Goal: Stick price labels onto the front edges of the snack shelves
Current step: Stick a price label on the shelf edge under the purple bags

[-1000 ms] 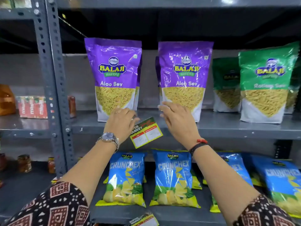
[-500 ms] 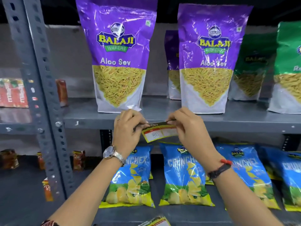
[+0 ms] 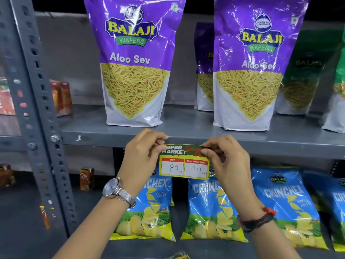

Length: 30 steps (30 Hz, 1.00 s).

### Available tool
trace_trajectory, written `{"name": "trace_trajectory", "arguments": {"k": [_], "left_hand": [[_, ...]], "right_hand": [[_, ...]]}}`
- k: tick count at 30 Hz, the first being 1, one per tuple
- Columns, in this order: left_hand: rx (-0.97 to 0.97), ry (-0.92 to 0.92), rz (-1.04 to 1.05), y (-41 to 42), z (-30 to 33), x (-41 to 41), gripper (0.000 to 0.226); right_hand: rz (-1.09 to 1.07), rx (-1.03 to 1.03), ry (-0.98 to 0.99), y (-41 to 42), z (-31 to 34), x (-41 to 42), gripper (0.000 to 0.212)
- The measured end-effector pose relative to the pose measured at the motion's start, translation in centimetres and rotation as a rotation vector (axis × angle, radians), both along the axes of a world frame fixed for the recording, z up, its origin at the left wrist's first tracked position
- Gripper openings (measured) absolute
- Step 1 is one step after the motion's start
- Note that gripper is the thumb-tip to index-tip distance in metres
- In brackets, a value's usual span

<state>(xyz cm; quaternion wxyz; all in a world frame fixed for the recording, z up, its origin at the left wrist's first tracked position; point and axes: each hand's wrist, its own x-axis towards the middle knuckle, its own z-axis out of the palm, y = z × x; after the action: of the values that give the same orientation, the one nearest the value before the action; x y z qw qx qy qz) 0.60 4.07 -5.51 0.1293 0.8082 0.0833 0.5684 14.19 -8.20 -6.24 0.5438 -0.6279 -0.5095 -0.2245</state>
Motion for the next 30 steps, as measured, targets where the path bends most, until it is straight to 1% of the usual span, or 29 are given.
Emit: {"name": "trace_trajectory", "arguments": {"k": [7,14,23,25,28,30], "left_hand": [[-0.081,-0.021,0.021,0.0,0.1,0.1,0.022],[-0.134,-0.082,0.032,-0.2,0.4,0.3,0.024],[-0.135,-0.167,0.068,-0.5,0.2,0.8,0.022],[-0.132,-0.186,0.082,-0.7,0.1,1.0,0.022],[-0.088,-0.19,0.122,-0.9,0.2,1.3,0.023],[-0.068,-0.19,0.143,-0.7,0.5,1.3,0.026]], "right_hand": [[-0.049,0.028,-0.038,0.3,-0.2,-0.2,0.018],[-0.033,0.08,0.025,0.7,0.6,-0.3,0.019],[-0.07,0.088,0.092,1.0,0.9,-0.5,0.022],[-0.099,0.076,0.103,1.1,0.9,-0.6,0.022],[-0.225,0.013,0.079,0.9,1.0,-1.0,0.02],[-0.273,0.006,0.067,0.8,1.2,-0.9,0.023]]}}
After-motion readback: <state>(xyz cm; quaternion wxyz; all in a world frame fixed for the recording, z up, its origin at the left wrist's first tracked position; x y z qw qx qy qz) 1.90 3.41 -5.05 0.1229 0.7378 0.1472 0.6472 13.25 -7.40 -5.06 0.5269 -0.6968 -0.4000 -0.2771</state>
